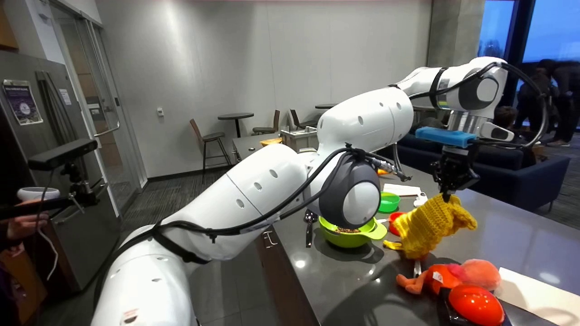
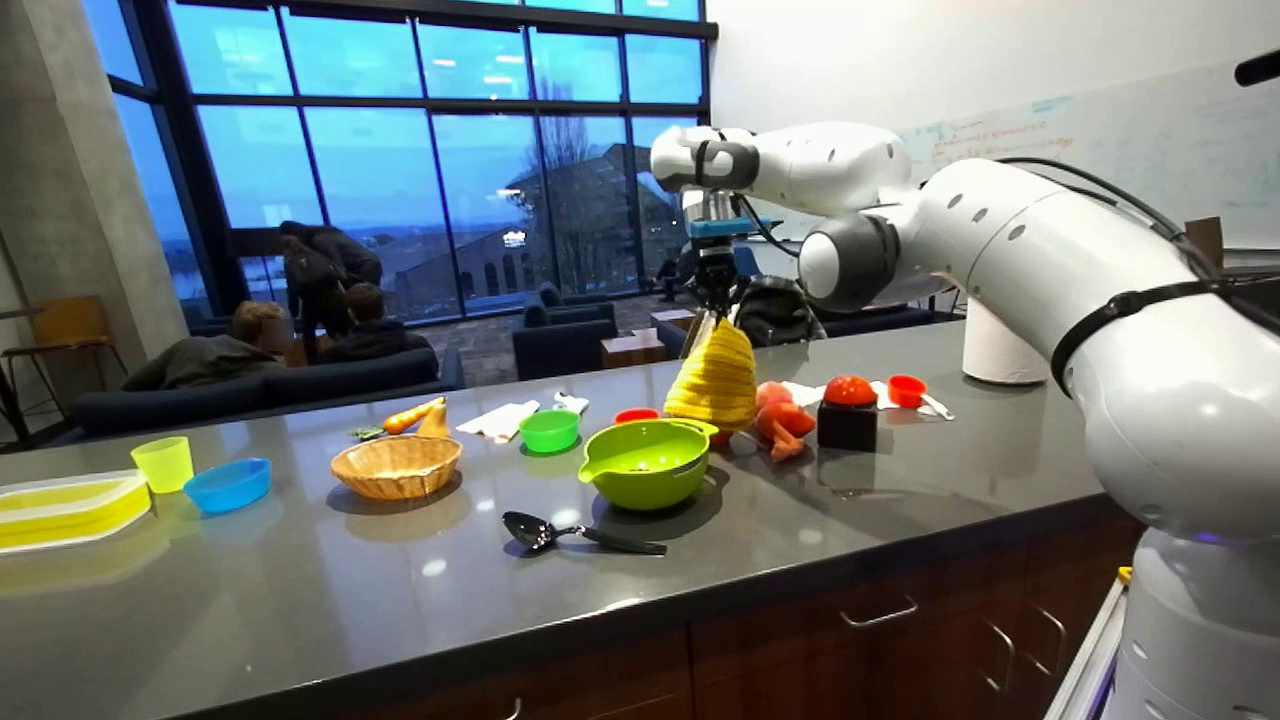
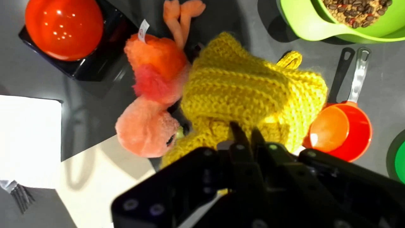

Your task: Move the yellow cloth and plush toy backwards then lift up the yellow cloth and set it back down on the counter.

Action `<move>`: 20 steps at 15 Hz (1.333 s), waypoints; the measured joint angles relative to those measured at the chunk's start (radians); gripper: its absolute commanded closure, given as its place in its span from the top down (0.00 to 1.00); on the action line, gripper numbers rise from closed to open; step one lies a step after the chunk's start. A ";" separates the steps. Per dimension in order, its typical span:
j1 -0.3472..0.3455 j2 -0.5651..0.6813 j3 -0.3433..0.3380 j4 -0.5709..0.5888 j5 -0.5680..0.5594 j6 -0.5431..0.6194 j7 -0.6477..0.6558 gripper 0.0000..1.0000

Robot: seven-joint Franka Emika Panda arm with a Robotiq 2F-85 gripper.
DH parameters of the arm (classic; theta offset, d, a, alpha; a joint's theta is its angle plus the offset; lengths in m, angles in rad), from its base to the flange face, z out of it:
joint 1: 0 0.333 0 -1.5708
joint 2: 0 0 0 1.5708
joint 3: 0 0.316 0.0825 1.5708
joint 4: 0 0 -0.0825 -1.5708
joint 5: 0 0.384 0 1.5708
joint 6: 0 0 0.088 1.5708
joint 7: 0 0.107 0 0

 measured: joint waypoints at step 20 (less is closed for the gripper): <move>0.031 0.070 -0.010 -0.068 -0.066 -0.015 -0.161 0.01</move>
